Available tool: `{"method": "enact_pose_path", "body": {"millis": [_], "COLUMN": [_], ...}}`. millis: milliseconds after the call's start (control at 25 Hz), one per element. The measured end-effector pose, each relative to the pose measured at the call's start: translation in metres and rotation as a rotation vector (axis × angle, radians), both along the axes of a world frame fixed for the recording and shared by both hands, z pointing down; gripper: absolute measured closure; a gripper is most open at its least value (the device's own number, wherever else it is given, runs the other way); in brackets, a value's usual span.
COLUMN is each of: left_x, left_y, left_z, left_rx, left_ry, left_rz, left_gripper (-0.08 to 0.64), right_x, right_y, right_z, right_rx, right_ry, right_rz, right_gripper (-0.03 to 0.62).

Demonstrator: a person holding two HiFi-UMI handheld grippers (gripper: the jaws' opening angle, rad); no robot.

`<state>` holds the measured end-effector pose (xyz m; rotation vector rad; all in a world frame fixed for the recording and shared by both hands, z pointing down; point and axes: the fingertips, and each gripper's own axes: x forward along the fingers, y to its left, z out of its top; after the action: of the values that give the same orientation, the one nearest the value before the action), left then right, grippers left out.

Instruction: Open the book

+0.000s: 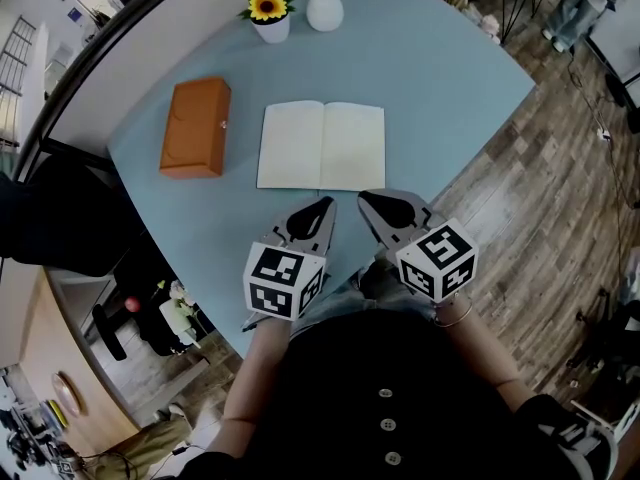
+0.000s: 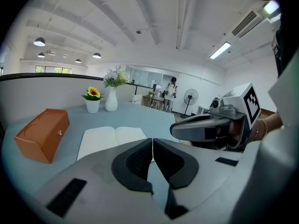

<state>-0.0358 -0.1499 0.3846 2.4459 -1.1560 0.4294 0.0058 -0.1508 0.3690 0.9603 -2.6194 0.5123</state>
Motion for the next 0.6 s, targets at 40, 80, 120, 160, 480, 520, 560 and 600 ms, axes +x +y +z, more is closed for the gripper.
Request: {"method": "enact_pose_path", "body": {"millis": [40,80,120,160,480,520,560,600], "left_x": [0.0003,0.0003,0.0001,0.0002,0.0041,0.0042,0.0047,0.0055], "left_y": [0.0009,0.0015,0.002,0.0023,0.0036,0.0034,0.0034,0.0033], "left_z": [0.0003,0.0008,0.0014,0.0022,0.0037,0.0036,0.0038,0.004], "left_rx": [-0.002,-0.004,-0.006,-0.009,-0.017,-0.018,-0.019,-0.021], "left_ry": [0.002,0.003,0.004,0.004,0.005,0.005,0.006,0.01], "left_rz": [0.002,0.004,0.006,0.008,0.024,0.025,0.025,0.025], "left_gripper": [0.543,0.543,0.543,0.543,0.545,0.545,0.545,0.545], "right_x": [0.0,-0.0004,-0.0009,-0.0014,-0.0003,-0.0009,-0.0011,-0.0006], "right_y": [0.0007,0.0013,0.0018,0.0024,0.002,0.0023,0.0027,0.0028], "right_z": [0.0002,0.0005,0.0009,0.0013,0.001,0.0012,0.0014,0.0015], "right_rx": [0.0,-0.001,-0.002,-0.003,-0.002,-0.004,-0.005,-0.005], "right_ry": [0.0,0.001,0.001,0.003,0.007,0.007,0.007,0.006], "right_rz": [0.0,-0.001,-0.003,-0.005,-0.003,-0.006,-0.007,-0.006], "right_gripper": [0.591,0.591,0.591,0.591,0.591,0.591,0.591,0.591]}}
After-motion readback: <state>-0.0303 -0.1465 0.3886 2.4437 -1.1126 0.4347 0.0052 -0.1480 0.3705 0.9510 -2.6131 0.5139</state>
